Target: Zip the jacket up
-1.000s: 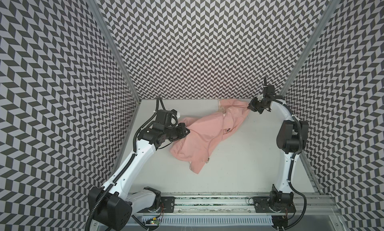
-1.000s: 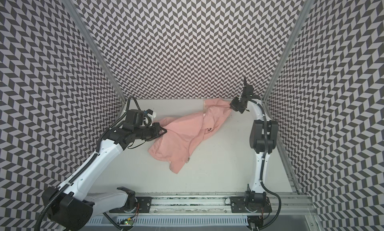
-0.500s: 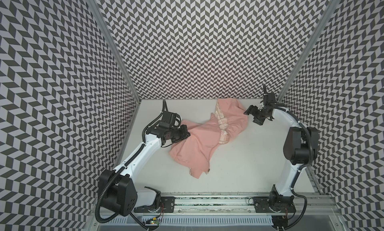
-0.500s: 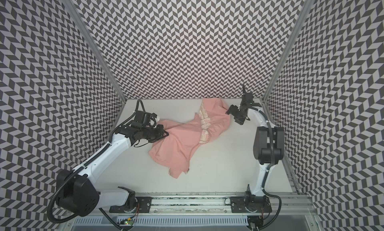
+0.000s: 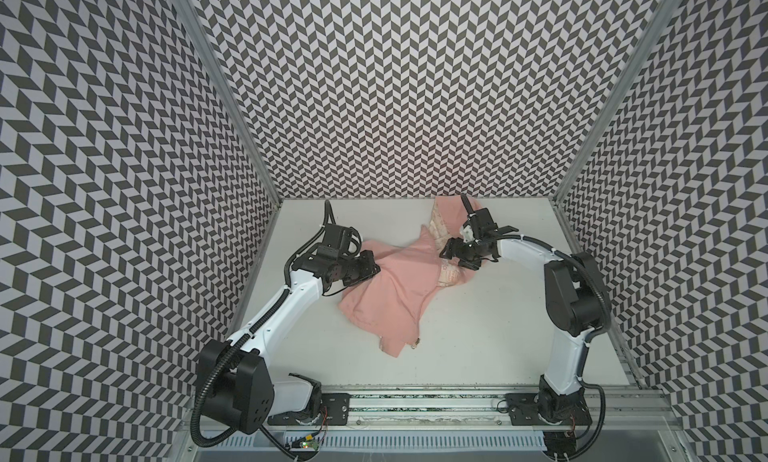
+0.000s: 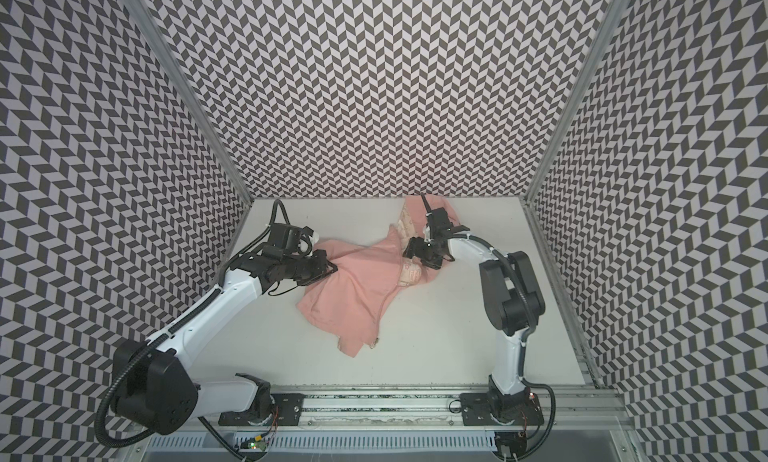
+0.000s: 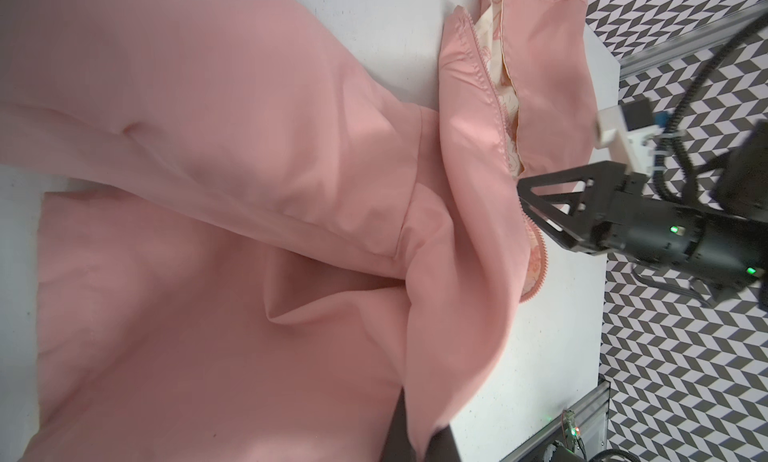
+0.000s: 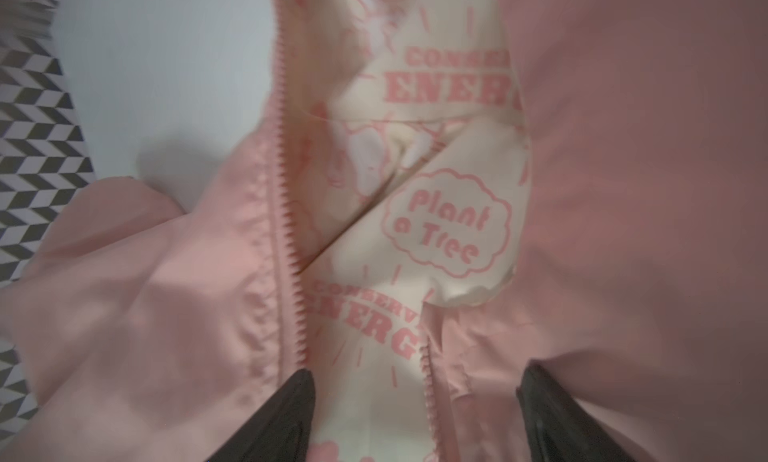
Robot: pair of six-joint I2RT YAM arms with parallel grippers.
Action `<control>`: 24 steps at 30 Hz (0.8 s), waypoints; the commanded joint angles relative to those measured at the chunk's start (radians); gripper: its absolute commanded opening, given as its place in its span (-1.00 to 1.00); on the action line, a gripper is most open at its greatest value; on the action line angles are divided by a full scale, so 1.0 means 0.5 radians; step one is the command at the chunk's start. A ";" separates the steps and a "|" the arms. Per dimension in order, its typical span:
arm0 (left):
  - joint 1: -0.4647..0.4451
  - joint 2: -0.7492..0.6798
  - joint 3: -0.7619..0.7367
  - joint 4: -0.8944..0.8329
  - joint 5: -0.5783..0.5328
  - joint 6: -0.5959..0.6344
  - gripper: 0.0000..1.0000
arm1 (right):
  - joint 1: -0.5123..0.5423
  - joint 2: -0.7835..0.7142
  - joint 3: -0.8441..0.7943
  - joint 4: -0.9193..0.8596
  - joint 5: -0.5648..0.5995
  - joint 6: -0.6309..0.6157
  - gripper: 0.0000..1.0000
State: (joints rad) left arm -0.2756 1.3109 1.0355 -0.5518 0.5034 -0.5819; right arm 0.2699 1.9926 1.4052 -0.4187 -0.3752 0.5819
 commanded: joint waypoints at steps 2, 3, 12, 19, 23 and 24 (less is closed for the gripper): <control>0.011 -0.102 -0.057 0.058 0.036 -0.018 -1.00 | -0.018 0.049 0.177 -0.023 0.089 -0.033 -0.18; 0.010 -0.116 -0.073 0.066 0.042 -0.017 -1.00 | -0.031 0.044 0.210 -0.061 0.105 -0.052 -0.33; 0.008 -0.180 -0.114 0.034 0.119 -0.001 -1.00 | -0.313 -0.218 0.353 -0.423 0.247 -0.218 -1.00; -0.051 -0.158 -0.089 0.014 0.137 0.027 -1.00 | -0.446 -0.295 0.486 -0.601 0.112 -0.274 -0.40; -0.053 -0.104 -0.110 0.056 0.116 0.021 -1.00 | -0.207 -0.271 0.406 -0.611 0.143 -0.317 0.23; -0.055 -0.093 -0.116 0.063 0.112 0.023 -1.00 | -0.135 -0.260 0.361 -0.583 0.173 -0.323 0.31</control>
State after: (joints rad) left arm -0.2958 1.2530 0.9817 -0.5434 0.5587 -0.5781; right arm 0.0933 1.8614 1.6272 -0.6727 -0.2859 0.4545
